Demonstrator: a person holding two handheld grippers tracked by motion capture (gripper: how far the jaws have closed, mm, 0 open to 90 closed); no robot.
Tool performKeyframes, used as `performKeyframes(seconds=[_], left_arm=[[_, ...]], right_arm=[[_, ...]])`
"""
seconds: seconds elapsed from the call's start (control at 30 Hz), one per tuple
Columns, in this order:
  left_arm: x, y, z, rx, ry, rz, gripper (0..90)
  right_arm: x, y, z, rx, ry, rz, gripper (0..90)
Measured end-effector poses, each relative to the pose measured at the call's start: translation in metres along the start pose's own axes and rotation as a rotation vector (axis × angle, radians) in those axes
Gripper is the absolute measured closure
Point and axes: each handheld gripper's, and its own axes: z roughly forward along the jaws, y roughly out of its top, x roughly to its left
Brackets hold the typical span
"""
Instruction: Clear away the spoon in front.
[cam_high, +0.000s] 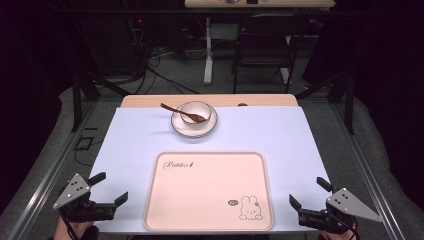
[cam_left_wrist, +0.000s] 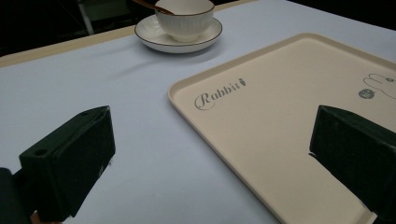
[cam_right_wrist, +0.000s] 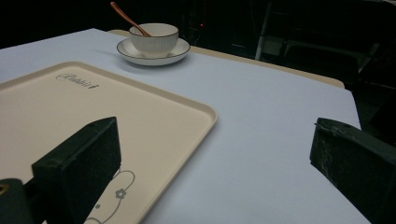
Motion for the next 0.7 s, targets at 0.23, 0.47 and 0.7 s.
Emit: performKeyframes(seconds=[0.23, 0.47, 0.7], left_arm=[[-0.0004, 0.0004, 0.0011, 0.008, 0.001, 0.001, 0.1], [0.0, 0.0, 0.0005, 0.022, 0.01, -0.003, 0.3], [-0.0061, 0.0022, 0.0056, 0.029, 0.01, 0.033, 0.1]], right_arm=[[-0.0003, -0.0001, 0.0007, 0.005, 0.002, -0.004, 1.0], [0.0004, 0.0007, 0.0027, 0.007, 0.007, -0.002, 0.9], [-0.0004, 0.0003, 0.0025, 0.006, 0.006, -0.002, 0.9]])
